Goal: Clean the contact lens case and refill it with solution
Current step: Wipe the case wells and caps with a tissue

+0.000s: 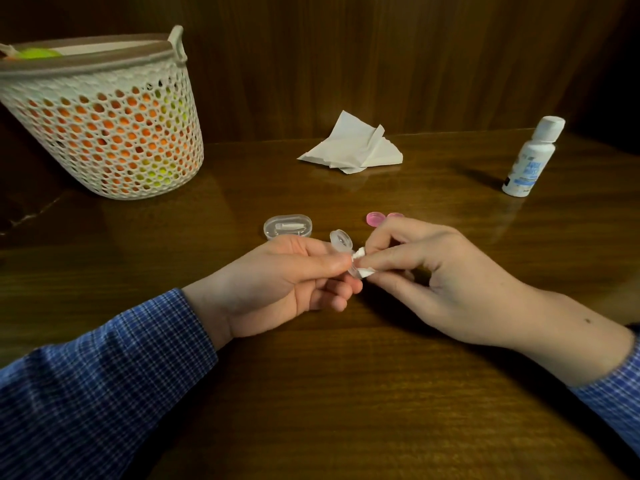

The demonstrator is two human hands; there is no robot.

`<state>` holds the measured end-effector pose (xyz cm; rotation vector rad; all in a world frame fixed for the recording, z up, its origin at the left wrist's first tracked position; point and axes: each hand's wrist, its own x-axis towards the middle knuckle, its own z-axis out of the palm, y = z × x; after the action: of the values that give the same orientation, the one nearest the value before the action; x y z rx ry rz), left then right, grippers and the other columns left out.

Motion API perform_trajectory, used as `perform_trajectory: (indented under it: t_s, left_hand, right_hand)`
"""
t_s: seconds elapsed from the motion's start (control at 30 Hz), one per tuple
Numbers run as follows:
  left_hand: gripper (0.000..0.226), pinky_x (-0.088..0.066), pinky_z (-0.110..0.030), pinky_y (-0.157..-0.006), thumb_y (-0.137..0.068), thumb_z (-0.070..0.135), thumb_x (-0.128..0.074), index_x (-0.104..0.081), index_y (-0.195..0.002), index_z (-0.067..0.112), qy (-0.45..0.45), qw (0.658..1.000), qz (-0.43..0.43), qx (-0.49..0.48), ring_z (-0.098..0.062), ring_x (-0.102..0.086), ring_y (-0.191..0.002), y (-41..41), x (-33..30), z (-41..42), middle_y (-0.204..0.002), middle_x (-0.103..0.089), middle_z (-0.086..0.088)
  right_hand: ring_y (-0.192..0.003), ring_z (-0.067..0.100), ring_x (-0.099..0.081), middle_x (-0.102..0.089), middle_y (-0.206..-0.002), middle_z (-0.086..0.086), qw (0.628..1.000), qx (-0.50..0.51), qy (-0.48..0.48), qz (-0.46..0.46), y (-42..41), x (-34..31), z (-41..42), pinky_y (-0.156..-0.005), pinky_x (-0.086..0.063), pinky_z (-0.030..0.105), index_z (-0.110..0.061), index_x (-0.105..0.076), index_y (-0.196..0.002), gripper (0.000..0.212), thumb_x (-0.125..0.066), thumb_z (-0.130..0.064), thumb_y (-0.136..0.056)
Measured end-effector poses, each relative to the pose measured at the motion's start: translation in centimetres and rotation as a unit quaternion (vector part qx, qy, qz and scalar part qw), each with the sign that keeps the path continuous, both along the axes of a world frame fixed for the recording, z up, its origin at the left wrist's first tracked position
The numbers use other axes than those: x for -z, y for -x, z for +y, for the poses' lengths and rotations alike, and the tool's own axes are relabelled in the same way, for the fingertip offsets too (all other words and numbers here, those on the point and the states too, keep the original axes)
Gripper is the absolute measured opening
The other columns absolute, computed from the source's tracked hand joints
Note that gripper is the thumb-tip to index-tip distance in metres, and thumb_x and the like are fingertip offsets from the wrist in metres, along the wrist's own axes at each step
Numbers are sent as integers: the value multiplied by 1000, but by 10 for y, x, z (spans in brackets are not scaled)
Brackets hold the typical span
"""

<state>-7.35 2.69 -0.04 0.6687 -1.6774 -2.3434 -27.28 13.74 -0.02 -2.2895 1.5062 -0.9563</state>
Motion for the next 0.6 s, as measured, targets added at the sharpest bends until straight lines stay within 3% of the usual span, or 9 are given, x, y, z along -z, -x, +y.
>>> perform_trajectory:
  t_s: [0.13,0.23,0.3,0.37,0.43,0.47,0.53,0.6]
  left_hand:
    - [24,-57,-20,-64,-84,19,-64,-76,-90,0,60,997,3,-42,-11,-68,-70,1,0,3,-85,-74,-11]
    - [28,-58,-22,-66,-82,20,-65,-75,-99,0,119,991,4,-68,-14,-70,-73,2,1,7,-87,-75,-11]
    - [30,-59,-24,-69,-81,21,-65,-74,-104,3,153,985,10,-74,-15,-72,-76,2,1,9,-89,-77,-9]
    - [29,-60,-25,-70,-82,21,-65,-75,-104,5,161,984,21,-77,-16,-73,-79,3,0,9,-92,-77,-8]
    - [30,-60,-26,-70,-81,22,-67,-74,-107,7,171,982,19,-78,-18,-74,-80,2,-2,8,-94,-78,-8]
    - [32,-61,-27,-71,-81,22,-69,-74,-109,10,197,977,9,-77,-19,-75,-81,1,-2,7,-95,-79,-8]
    - [29,-63,-29,-73,-84,17,-72,-73,-113,13,259,964,-6,-69,-22,-77,-85,0,0,8,-98,-80,-8]
    - [26,-63,-30,-74,-90,9,-72,-72,-116,13,291,954,-3,-66,-23,-78,-88,0,3,8,-100,-80,-8]
  right_hand:
    - [-97,10,-68,-73,-96,-9,993,48,-71,-82,-4,-6,2,-93,-51,23,-26,-81,-106,18,-67,-25,-96]
    - [-77,5,-69,-76,-86,-5,972,50,-162,-162,0,-11,2,-77,-51,17,-26,-83,-99,14,-70,-23,-94]
    - [-82,14,-72,-80,-91,2,918,27,-255,-301,4,-13,0,-75,-59,25,-17,-83,-100,16,-73,-20,-87]
    - [-83,15,-76,-80,-97,9,813,21,-346,-467,8,-18,-4,-69,-61,26,-6,-82,-103,28,-76,-17,-77]
    - [-80,15,-78,-81,-101,9,738,70,-373,-558,11,-22,-8,-61,-60,28,-10,-82,-105,40,-81,-18,-67]
    - [-77,16,-78,-81,-98,6,727,96,-371,-569,12,-23,-9,-59,-59,28,-13,-83,-105,43,-83,-20,-63]
    - [-71,16,-77,-81,-86,1,758,134,-354,-531,13,-23,-10,-56,-57,28,-21,-85,-96,35,-83,-27,-62]
    - [-73,15,-71,-77,-79,-3,846,165,-264,-433,14,-18,-8,-59,-53,26,-24,-83,-82,21,-81,-37,-66]
